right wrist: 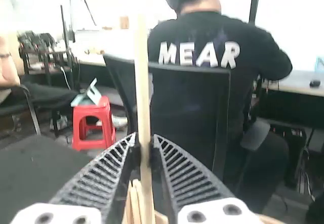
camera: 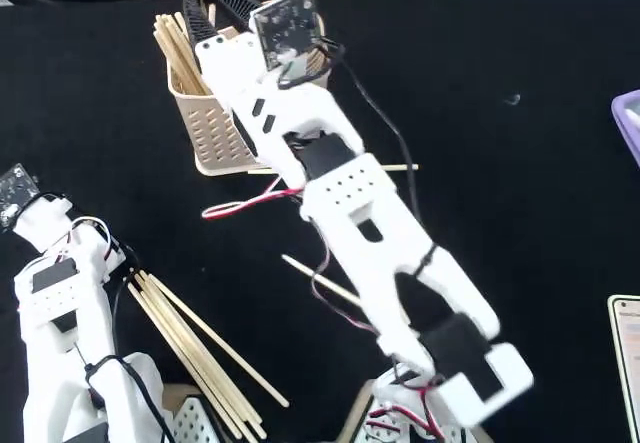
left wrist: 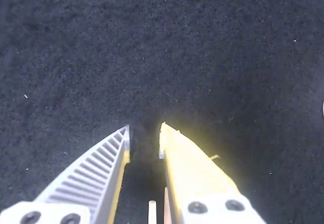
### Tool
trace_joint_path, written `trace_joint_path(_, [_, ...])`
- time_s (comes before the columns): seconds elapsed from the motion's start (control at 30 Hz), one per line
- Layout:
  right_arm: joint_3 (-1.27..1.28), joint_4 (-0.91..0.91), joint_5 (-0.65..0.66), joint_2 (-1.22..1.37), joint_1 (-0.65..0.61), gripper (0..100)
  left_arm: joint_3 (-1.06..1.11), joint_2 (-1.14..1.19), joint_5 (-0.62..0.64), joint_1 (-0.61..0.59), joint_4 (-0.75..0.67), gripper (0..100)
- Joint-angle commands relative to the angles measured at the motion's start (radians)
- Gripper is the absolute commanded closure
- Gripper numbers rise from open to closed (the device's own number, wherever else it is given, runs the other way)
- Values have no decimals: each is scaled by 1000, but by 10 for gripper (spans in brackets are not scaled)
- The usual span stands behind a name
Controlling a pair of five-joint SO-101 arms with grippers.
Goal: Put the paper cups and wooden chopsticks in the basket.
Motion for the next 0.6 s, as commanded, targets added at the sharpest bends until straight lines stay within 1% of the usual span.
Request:
trace_joint_path(0.0, [-65, -26, -2, 30, 17, 987, -8, -21, 8, -1, -17, 891])
trace_joint_path(0.17, [-50, -9, -3, 84, 31, 986, -10, -21, 8, -1, -17, 891])
trace_joint_path(0.23, [-44, 44, -3, 74, 26, 982, -10, -21, 8, -1, -17, 891])
trace_joint_path(0.3, [-44, 118, -5, 44, 20, 930, -10, -21, 8, -1, -17, 891])
trace_joint_path(0.37, [-45, 187, -6, -2, 2, 843, -10, -21, 8, -1, -17, 891])
trace_joint_path(0.4, [-45, 226, -6, -30, -3, 814, -12, -21, 8, -1, -17, 891])
trace_joint_path(0.43, [-45, 264, -6, -59, -5, 805, -12, -21, 8, -1, -17, 891])
trace_joint_path(0.57, [-41, 365, -5, -193, -8, 851, -12, -21, 8, -1, -17, 891])
